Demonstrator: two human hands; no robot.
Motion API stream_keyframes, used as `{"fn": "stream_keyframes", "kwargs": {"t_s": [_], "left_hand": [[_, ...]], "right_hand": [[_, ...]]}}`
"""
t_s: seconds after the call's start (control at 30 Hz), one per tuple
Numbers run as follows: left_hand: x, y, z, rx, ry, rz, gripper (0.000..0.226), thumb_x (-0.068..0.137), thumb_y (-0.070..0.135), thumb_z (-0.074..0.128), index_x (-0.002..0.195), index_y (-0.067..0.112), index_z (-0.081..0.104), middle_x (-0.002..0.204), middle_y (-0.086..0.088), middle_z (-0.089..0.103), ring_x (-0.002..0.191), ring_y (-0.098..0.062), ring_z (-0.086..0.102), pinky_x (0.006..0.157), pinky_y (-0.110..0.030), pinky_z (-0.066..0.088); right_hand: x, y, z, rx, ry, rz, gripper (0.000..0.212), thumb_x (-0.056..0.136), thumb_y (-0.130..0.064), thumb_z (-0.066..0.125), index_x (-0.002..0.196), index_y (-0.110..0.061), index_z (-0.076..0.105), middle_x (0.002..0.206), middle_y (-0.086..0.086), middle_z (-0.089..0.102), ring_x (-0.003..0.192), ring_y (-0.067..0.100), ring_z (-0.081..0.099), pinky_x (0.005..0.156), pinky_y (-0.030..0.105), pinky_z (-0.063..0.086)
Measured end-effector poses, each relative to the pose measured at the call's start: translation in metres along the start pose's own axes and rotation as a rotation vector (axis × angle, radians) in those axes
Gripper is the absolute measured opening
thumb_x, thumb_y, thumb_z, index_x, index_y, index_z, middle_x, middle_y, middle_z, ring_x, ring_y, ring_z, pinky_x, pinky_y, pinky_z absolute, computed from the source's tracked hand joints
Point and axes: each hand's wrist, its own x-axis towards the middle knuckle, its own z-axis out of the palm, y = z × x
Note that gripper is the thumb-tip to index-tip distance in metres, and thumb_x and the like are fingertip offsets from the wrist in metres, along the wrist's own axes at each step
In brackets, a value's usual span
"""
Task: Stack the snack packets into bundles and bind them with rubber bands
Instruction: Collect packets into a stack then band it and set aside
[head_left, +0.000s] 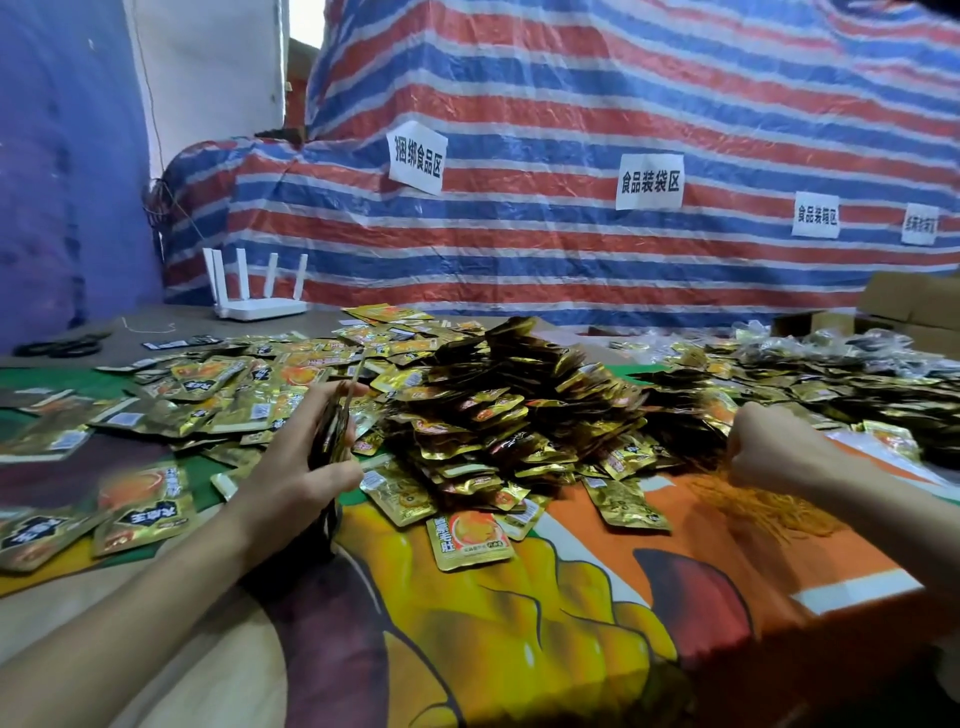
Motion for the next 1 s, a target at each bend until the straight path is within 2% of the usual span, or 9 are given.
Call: {"fn": "stream_keyframes", "kwargs": {"t_s": [0.13,0.3,0.4,0.47,0.53,0.67,0.77,0.87,1.0], "left_hand": [[0.001,0.001,0.000,-0.015,-0.006,0.004,0.066,0.054,0.035,0.065,0.120,0.039,0.057,0.089,-0.007,0.050,0.077,-0.023,0.049,0.070,-0.042,0.039],[0.000,0.004,0.000,-0.017,-0.004,-0.006,0.071,0.054,0.034,0.064,0.124,0.029,0.055,0.090,-0.011,0.048,0.078,-0.024,0.047,0.070,-0.040,0.037],[0.001,0.003,0.000,-0.031,0.009,-0.022,0.066,0.057,0.025,0.065,0.121,0.023,0.054,0.083,-0.009,0.045,0.072,-0.023,0.043,0.065,-0.038,0.034],[0.001,0.002,0.001,-0.096,0.025,-0.043,0.056,0.062,0.011,0.060,0.117,0.018,0.054,0.079,-0.009,0.040,0.068,-0.023,0.037,0.061,-0.038,0.029],[0.004,0.002,0.002,-0.158,0.060,-0.072,0.055,0.062,0.007,0.055,0.117,0.013,0.054,0.079,-0.009,0.039,0.069,-0.024,0.036,0.063,-0.039,0.030],[0.008,0.004,-0.001,-0.437,0.096,-0.152,0.058,0.057,0.005,0.049,0.115,0.003,0.059,0.080,-0.009,0.049,0.068,-0.025,0.045,0.064,-0.036,0.042],[0.009,0.005,-0.007,-0.726,0.022,-0.267,0.067,0.046,0.010,0.062,0.113,0.001,0.063,0.099,-0.015,0.067,0.066,-0.019,0.054,0.063,-0.033,0.050],[0.009,0.004,-0.013,-0.833,-0.004,-0.328,0.072,0.046,0.013,0.066,0.117,-0.001,0.061,0.116,-0.020,0.069,0.070,-0.020,0.055,0.070,-0.037,0.048],[0.007,0.008,-0.023,-0.756,0.070,-0.460,0.055,0.054,0.016,0.057,0.106,0.005,0.070,0.083,-0.013,0.062,0.069,-0.026,0.054,0.067,-0.037,0.046]], "right_hand": [[0.002,0.007,0.000,0.038,-0.022,0.018,0.010,0.069,-0.004,0.083,0.073,-0.009,0.076,0.068,0.007,0.068,0.066,0.022,0.064,0.051,0.025,0.044],[0.002,0.006,-0.010,0.115,-0.034,0.041,0.011,0.071,-0.006,0.082,0.072,-0.017,0.080,0.069,0.003,0.070,0.067,0.021,0.067,0.053,0.026,0.051],[0.003,-0.004,-0.021,0.203,-0.014,0.004,0.007,0.079,-0.005,0.079,0.078,-0.013,0.081,0.064,-0.002,0.066,0.060,0.015,0.062,0.047,0.022,0.043],[0.001,-0.016,-0.029,0.359,0.016,-0.040,0.005,0.083,-0.006,0.078,0.080,-0.011,0.079,0.062,-0.001,0.066,0.057,0.014,0.060,0.043,0.022,0.040],[-0.006,-0.037,-0.037,0.655,-0.033,-0.090,0.005,0.086,-0.007,0.078,0.084,-0.013,0.078,0.070,0.004,0.070,0.061,0.015,0.062,0.043,0.018,0.043],[-0.028,-0.099,-0.050,1.175,-0.203,-0.241,0.010,0.085,-0.009,0.078,0.094,-0.014,0.077,0.086,0.009,0.077,0.072,0.013,0.070,0.059,0.021,0.055],[-0.042,-0.157,-0.054,1.427,-0.387,-0.355,0.018,0.084,-0.008,0.078,0.101,-0.011,0.076,0.086,0.007,0.076,0.072,0.014,0.070,0.064,0.023,0.057],[-0.054,-0.219,-0.048,1.571,-0.537,-0.443,0.019,0.084,-0.005,0.077,0.102,-0.006,0.074,0.084,0.009,0.074,0.070,0.016,0.067,0.061,0.023,0.055],[-0.065,-0.277,-0.028,1.659,-0.554,-0.494,0.013,0.083,-0.001,0.078,0.095,-0.004,0.074,0.084,0.013,0.076,0.065,0.012,0.066,0.057,0.021,0.052]]}}
